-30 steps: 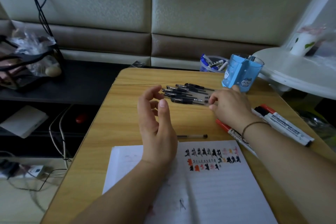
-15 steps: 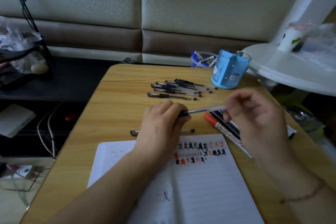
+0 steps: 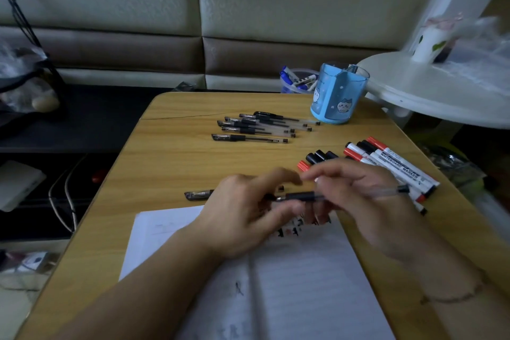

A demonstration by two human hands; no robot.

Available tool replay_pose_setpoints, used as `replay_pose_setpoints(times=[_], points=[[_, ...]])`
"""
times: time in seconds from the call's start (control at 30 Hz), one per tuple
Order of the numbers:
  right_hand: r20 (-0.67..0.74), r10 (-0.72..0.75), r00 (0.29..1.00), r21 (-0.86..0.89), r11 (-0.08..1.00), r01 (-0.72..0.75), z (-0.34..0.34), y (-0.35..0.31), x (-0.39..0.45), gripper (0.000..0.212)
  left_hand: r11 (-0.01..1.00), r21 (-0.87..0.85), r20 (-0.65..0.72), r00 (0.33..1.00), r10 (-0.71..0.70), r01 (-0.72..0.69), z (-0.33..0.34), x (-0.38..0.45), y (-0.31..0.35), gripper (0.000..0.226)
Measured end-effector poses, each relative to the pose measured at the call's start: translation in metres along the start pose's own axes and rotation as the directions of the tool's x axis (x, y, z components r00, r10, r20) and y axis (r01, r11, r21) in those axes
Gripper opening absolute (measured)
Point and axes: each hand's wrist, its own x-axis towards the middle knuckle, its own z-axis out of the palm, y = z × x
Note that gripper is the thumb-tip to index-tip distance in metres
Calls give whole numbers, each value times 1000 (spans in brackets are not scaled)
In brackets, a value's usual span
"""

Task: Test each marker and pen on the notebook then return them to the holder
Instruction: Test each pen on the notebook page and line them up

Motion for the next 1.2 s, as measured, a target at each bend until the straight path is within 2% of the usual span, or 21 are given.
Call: replay_pose_setpoints(times=[0.1, 0.13, 0.2, 0.27, 0.47, 0.7, 0.9, 1.2], points=[[44, 140, 989, 88, 986, -143, -3, -3, -4, 42, 974, -207, -147, 981, -123, 91, -3, -1, -6, 34], [27, 167, 986, 31, 985, -167, -1, 0, -6, 37, 962, -248, -200, 965, -168, 116, -3, -1, -8, 32], [-108, 112, 988, -136, 983, -126, 8, 10, -9, 16, 953, -265, -253, 942, -219, 151, -1, 1, -8, 31], [-217, 34, 976, -192, 978, -77, 14, 24, -10, 15, 960, -239, -255, 944, -210, 149, 0, 1, -9, 29], [-344, -93, 934, -282, 959, -8, 10, 43, -6, 39, 959, -208, -224, 945, -237, 191, 1, 1, -11, 44], [-334, -98, 937, -288, 958, -3, 12, 46, -6, 42, 910, -306, -185, 920, -345, 280, 1, 2, -7, 33], [-324, -100, 941, -321, 947, -10, 12, 45, -6, 38, 898, -332, -188, 913, -363, 288, 1, 3, -6, 27], [-323, -77, 943, -287, 958, -21, 12, 44, -7, 36, 887, -351, -161, 913, -374, 301, 1, 4, -5, 32]])
